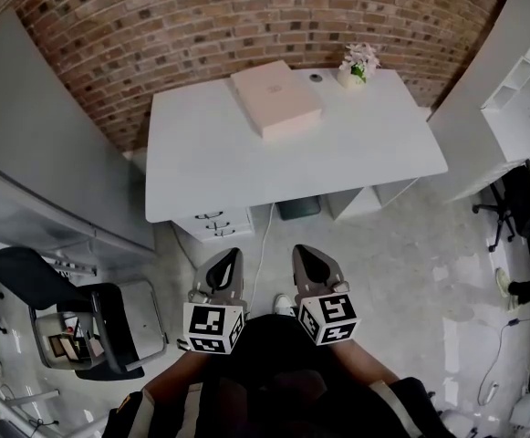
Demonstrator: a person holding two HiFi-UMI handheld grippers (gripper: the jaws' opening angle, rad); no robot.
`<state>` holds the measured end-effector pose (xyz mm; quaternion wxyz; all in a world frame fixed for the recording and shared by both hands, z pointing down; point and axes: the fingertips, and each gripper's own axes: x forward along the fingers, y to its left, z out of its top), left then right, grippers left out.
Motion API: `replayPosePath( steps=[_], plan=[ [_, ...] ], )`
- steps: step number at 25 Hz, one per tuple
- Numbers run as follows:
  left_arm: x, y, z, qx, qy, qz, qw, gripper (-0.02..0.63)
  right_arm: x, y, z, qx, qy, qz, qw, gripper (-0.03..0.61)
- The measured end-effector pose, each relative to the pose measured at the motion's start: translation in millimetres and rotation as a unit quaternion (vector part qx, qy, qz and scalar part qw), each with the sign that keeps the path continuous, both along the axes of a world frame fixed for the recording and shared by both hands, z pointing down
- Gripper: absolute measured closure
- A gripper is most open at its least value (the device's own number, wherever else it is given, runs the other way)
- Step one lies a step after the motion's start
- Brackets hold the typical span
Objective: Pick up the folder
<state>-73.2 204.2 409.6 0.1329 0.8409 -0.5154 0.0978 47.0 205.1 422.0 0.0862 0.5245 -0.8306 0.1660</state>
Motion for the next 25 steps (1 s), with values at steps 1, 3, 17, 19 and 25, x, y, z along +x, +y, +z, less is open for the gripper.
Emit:
replayPosePath(
  steps=[1, 3, 17, 19, 25],
  plan=[
    [4, -1, -1, 0.001, -0.001, -0.002, 1.0, 0.615, 4, -1, -1, 0.001, 0.0, -0.001, 1.0, 0.575],
    [14, -2, -3, 0.003, -0.001, -0.005, 1.0, 0.615, 14, -4, -2, 0.003, 0.001, -0.003, 1.0, 0.575],
    [53, 3, 6, -0.01, -0.017, -0.021, 0.9996, 0.615, 64, -2, 18, -0.021, -0.028, 0.002, 0.999, 0.575],
    [52, -2, 7, -0.011, -0.018, -0.019, 0.9996, 0.615, 63, -7, 19, -0.022, -0.03, 0.005, 0.999, 0.575],
    [55, -31, 16, -0.014, -0.01, -0.003, 0.9999, 0.615, 63, -30, 25, -0.024, -0.018, 0.013, 0.999, 0.575]
  ],
)
